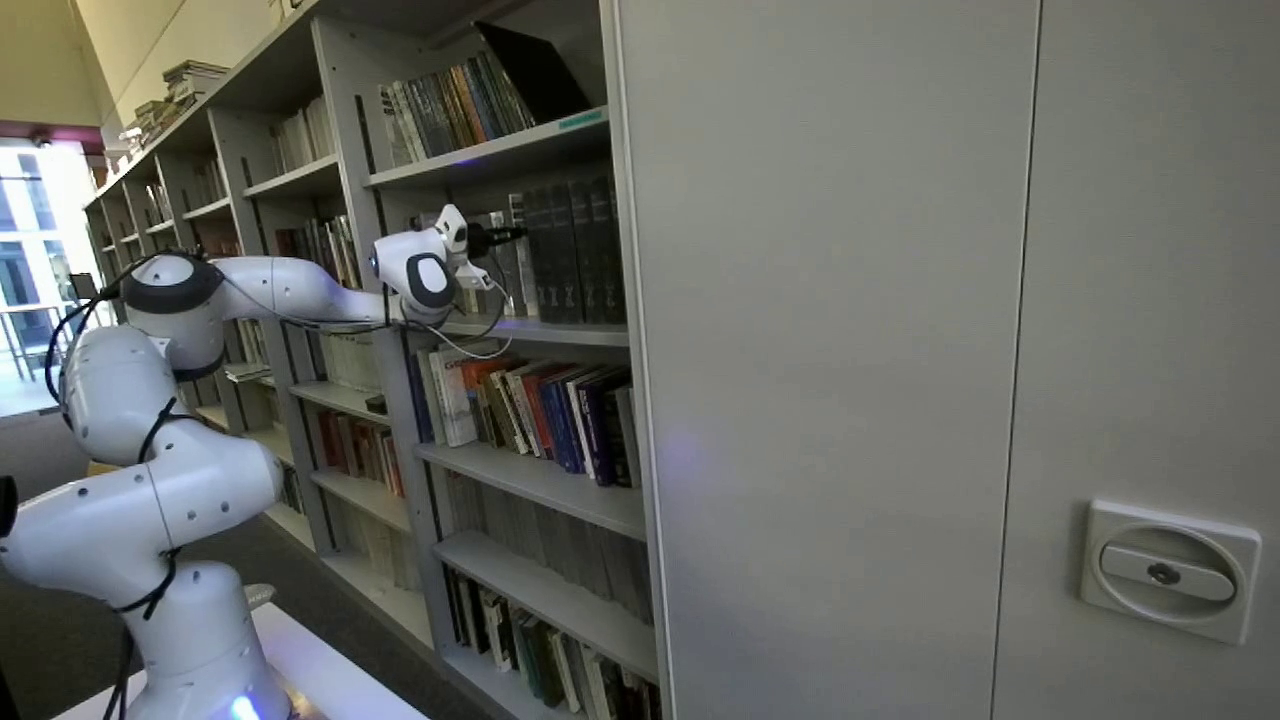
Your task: Move the thin white book to the right
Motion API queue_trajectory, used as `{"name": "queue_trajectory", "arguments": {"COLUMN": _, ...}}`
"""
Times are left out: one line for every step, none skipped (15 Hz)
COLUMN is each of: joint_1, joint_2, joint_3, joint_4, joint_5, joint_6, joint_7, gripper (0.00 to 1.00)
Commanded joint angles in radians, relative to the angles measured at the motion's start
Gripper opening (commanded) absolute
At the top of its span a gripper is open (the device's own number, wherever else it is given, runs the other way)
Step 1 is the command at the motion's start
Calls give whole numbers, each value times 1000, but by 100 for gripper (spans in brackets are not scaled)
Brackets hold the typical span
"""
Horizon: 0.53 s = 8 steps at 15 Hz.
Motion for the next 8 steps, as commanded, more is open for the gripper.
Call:
{"name": "queue_trajectory", "arguments": {"joint_1": -80, "joint_2": -5, "joint_3": 27, "joint_4": 86, "joint_5": 18, "joint_6": -1, "joint_7": 8, "gripper": 2}}
{"name": "queue_trajectory", "arguments": {"joint_1": -92, "joint_2": -6, "joint_3": 33, "joint_4": 97, "joint_5": 18, "joint_6": -3, "joint_7": 8, "gripper": 2}}
{"name": "queue_trajectory", "arguments": {"joint_1": -104, "joint_2": -9, "joint_3": 39, "joint_4": 107, "joint_5": 19, "joint_6": -5, "joint_7": 9, "gripper": 2}}
{"name": "queue_trajectory", "arguments": {"joint_1": -116, "joint_2": -10, "joint_3": 44, "joint_4": 117, "joint_5": 20, "joint_6": -6, "joint_7": 10, "gripper": 2}}
{"name": "queue_trajectory", "arguments": {"joint_1": -127, "joint_2": -12, "joint_3": 50, "joint_4": 126, "joint_5": 20, "joint_6": -7, "joint_7": 9, "gripper": 2}}
{"name": "queue_trajectory", "arguments": {"joint_1": -136, "joint_2": -14, "joint_3": 55, "joint_4": 135, "joint_5": 21, "joint_6": -8, "joint_7": 10, "gripper": 2}}
{"name": "queue_trajectory", "arguments": {"joint_1": -145, "joint_2": -17, "joint_3": 58, "joint_4": 142, "joint_5": 22, "joint_6": -9, "joint_7": 10, "gripper": 2}}
{"name": "queue_trajectory", "arguments": {"joint_1": -153, "joint_2": -20, "joint_3": 61, "joint_4": 149, "joint_5": 23, "joint_6": -11, "joint_7": 10, "gripper": 2}}
